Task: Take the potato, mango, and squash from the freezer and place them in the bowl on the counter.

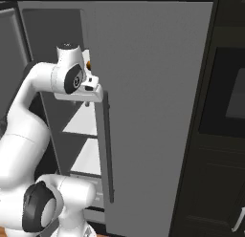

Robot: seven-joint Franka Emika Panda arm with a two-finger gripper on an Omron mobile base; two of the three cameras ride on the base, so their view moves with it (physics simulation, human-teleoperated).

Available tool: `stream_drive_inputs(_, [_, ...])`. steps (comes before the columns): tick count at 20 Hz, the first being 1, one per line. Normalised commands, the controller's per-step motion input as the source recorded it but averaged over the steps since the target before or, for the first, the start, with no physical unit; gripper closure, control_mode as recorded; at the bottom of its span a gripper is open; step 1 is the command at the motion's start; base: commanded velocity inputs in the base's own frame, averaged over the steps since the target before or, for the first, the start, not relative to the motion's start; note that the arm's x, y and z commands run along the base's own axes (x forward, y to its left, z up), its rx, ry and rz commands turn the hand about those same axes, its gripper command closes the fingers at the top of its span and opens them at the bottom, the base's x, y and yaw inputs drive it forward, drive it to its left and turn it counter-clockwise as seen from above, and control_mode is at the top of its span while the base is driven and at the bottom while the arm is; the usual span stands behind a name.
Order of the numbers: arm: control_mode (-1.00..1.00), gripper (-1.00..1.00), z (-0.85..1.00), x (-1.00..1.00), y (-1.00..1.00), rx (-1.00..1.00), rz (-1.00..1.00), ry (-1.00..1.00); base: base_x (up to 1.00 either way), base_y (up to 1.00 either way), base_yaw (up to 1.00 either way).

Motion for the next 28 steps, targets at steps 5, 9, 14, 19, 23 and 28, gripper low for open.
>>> stream_drive_inputs(5, [-1.00, -1.00, 0.00, -0.38, 0.00, 0.00, 0.01, -0.02, 0.00, 0.00, 0.00])
stream_drive_inputs(9, [-1.00, -1.00, 0.00, -0.64, 0.12, 0.00, 0.08, -0.06, 0.00, 0.00, 0.00])
stream_drive_inputs(14, [-1.00, -1.00, 0.01, -0.61, 0.06, -0.01, 0.08, -0.10, 0.00, 0.00, 0.00])
stream_drive_inputs(19, [-1.00, -1.00, 0.34, -0.26, 0.00, 0.00, 0.23, -0.12, 0.00, 0.00, 0.00])
stream_drive_inputs(23, [-1.00, -1.00, 0.58, -0.06, 0.01, 0.00, 0.28, -0.10, 0.00, 0.00, 0.00])
stream_drive_inputs(28, [-1.00, -1.00, 0.62, 0.00, 0.13, -0.05, 0.26, -0.07, 0.00, 0.00, 0.00])
